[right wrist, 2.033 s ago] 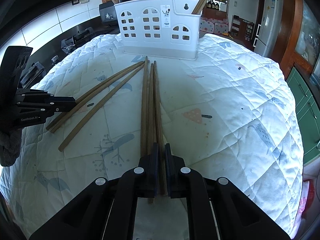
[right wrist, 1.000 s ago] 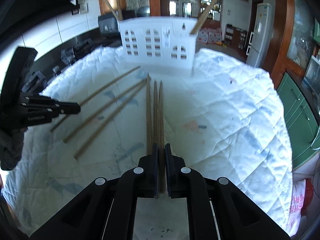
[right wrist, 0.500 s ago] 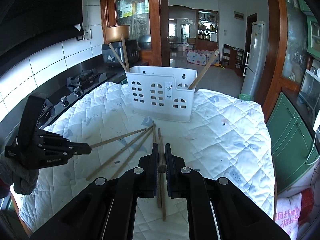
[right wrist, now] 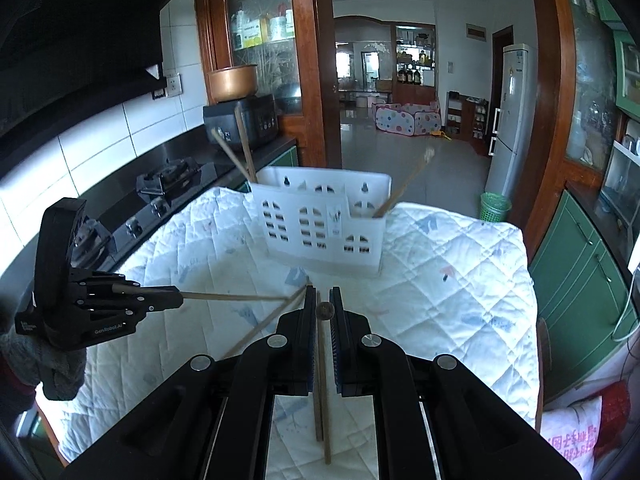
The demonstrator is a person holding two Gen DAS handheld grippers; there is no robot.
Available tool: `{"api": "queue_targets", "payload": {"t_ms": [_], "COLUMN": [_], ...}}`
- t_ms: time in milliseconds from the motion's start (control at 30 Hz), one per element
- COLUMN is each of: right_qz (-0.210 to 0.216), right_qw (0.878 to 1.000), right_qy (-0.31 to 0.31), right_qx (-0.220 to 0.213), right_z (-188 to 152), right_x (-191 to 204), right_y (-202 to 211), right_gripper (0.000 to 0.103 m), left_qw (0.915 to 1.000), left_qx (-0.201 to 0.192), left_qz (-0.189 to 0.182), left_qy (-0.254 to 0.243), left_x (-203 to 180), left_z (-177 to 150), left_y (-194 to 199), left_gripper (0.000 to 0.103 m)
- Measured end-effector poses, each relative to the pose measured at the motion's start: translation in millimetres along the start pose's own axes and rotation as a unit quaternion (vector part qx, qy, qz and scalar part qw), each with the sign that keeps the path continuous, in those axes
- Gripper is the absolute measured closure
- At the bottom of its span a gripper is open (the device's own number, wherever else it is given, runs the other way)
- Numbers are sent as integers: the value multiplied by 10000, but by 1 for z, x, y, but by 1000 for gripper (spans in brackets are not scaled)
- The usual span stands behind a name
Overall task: Organize utensils
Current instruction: 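Lower both chopsticks into the white holder with both grippers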
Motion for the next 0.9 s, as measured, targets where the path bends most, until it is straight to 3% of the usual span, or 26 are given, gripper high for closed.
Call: {"api": "queue_targets", "payload": {"t_ms": [400,567,900], "right_qz": [-143,-202,-237], "right_qw": [9992,9991,9992], "right_qy": [326,353,253], "right_qx": [-163,-103,221], "right_z": [99,132,155], "right_x": [-28,-42,-55], "right_y": [21,19,-21], "right_gripper": [96,96,96], "left_qw": [9979,9935,9753], "left_qx": [-493,-980,-2139], "left_qz": [-267,-344,142], "left_qy": [-318,-461,-529], "left_x": [-23,-36,-48], "left_z": [71,115,207], "left_y": [34,59,81], "left_gripper": [98,98,98]}}
Point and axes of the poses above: each gripper's, at about its wrist camera, not at the fingertips, and y roughly against the way its jaws point, x to its left, z to its top, the point moved 4 cm from there along -y, roughly the way its jaws point, and after that the axes turned 8 degrees about y, right-handed, at the moved point
